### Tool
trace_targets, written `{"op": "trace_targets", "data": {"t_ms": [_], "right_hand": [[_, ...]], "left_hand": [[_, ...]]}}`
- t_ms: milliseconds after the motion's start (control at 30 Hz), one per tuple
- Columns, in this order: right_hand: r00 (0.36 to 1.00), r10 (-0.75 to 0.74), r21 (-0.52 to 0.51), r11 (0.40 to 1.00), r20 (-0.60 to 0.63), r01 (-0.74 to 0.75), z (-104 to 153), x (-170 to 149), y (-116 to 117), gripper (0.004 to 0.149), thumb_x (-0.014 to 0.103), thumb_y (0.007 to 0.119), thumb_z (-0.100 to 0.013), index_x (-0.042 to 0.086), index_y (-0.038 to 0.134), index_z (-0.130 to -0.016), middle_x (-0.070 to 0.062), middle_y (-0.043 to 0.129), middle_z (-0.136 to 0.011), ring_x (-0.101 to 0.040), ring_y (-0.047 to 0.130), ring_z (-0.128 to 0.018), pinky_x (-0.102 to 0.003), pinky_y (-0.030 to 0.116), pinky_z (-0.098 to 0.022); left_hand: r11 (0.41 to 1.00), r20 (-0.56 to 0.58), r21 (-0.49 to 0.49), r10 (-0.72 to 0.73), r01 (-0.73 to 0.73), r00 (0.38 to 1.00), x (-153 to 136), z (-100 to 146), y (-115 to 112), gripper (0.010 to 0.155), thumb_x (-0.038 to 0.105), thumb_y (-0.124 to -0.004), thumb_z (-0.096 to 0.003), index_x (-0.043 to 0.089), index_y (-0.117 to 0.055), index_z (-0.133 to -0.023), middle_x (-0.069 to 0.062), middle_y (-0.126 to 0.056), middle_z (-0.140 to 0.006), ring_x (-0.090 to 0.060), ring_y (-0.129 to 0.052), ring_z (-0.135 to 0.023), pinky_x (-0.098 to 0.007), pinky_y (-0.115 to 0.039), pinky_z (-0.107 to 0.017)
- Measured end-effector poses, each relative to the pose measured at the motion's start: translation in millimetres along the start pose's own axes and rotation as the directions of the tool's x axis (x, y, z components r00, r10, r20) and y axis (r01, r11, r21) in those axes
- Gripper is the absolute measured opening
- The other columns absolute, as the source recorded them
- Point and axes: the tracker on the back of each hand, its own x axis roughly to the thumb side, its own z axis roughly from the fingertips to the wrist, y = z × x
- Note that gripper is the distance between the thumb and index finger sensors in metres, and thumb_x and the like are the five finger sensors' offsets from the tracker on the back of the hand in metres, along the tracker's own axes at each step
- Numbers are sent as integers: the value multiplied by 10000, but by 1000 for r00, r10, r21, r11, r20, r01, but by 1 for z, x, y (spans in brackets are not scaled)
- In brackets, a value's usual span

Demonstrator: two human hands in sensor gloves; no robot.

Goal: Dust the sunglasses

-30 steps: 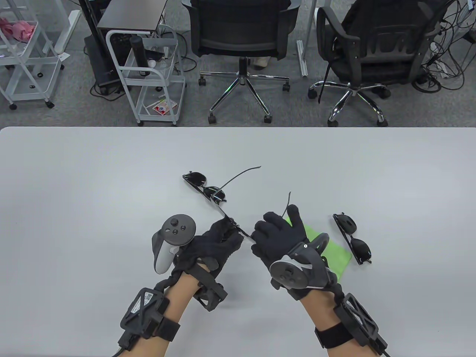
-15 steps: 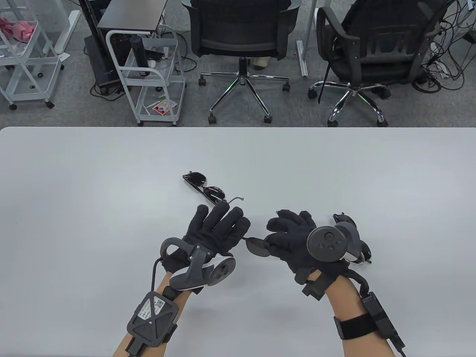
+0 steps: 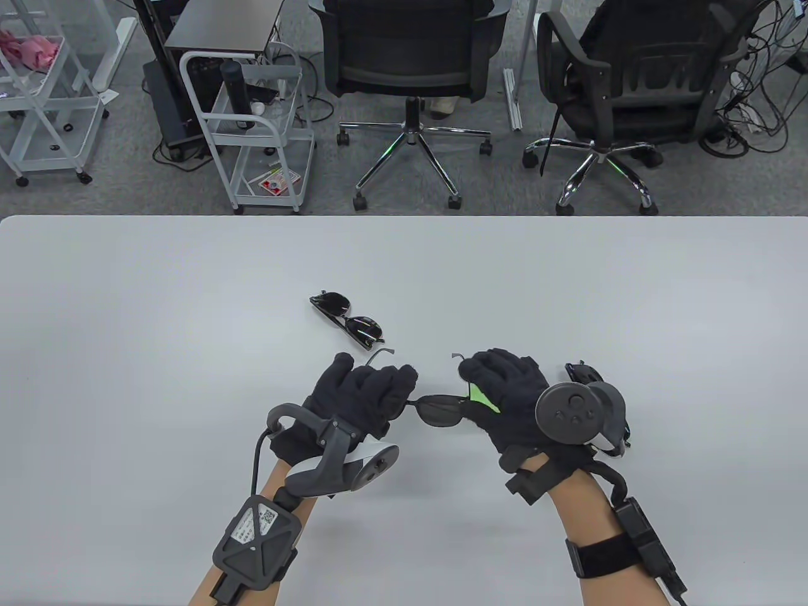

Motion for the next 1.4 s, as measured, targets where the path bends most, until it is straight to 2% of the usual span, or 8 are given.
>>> {"op": "trace_targets", "data": {"t_ms": [100,200,400,533,767,1033,1167,1400], "right_hand": [[986,126,-87,987,-105,-135,3,-6,-7,525,419,861,-427,64,909,-811,-166,987,-757,-443,974,-625,-647,715,-524],[924,339,78,941,-178,-331,0,-15,7,500,414,883,-416,57,947,-761,-157,1042,-650,-396,1034,-506,-620,769,-474],[788,565,595,555,244,-582,-5,-39,70,596,202,911,-388,190,762,-965,-155,684,-1072,-469,738,-926,-698,554,-633],[649,701,610,385,296,-693,1,-51,81,706,204,956,-359,204,659,-999,-126,673,-1079,-432,769,-935,-672,583,-648],[607,728,419,466,320,-779,-1,-48,82,455,325,977,-335,172,912,-759,-63,1016,-713,-195,1105,-479,-510,796,-579],[979,80,291,956,-189,-22,-6,-69,39,405,321,977,-331,152,969,-699,-63,1073,-615,-182,1136,-369,-525,818,-534],[889,-388,151,890,-245,430,-2,-70,31,405,317,969,-351,139,964,-715,-70,1071,-634,-200,1137,-392,-550,799,-540],[715,-636,-9,749,-291,662,4,-65,34,408,346,953,-368,162,952,-732,-34,1072,-673,-194,1138,-468,-542,794,-545]], "left_hand": [[1000,-42,-6,0,0,999,-6,0,-3,957,608,-968,-262,424,-442,-1040,206,-725,-1012,-51,-914,-855,-460,-648,-782],[1000,-62,-9,-8,7,998,-9,0,-4,953,608,-966,-265,422,-445,-1040,203,-724,-1013,-52,-916,-850,-461,-648,-780],[1000,-50,-10,-13,12,999,-6,-1,-3,952,604,-963,-268,423,-439,-1043,203,-716,-1020,-54,-910,-860,-465,-643,-783],[1000,-51,-15,-6,5,999,-6,-1,-5,950,604,-961,-269,425,-439,-1042,204,-715,-1021,-55,-908,-863,-468,-640,-784],[999,-56,-39,1,-4,998,-7,-2,-11,951,605,-961,-266,425,-442,-1043,202,-718,-1021,-55,-911,-862,-469,-640,-785],[999,-27,-51,-21,20,999,0,-3,-14,948,606,-963,-262,428,-454,-1042,205,-725,-1017,-53,-915,-862,-469,-639,-786],[999,-16,-39,-28,28,999,3,-2,-12,946,608,-961,-263,429,-454,-1041,208,-722,-1017,-51,-916,-863,-467,-638,-787],[1000,-16,3,-16,16,1000,6,0,-3,945,612,-957,-264,429,-451,-1041,208,-718,-1018,-48,-914,-864,-466,-635,-789]]}}
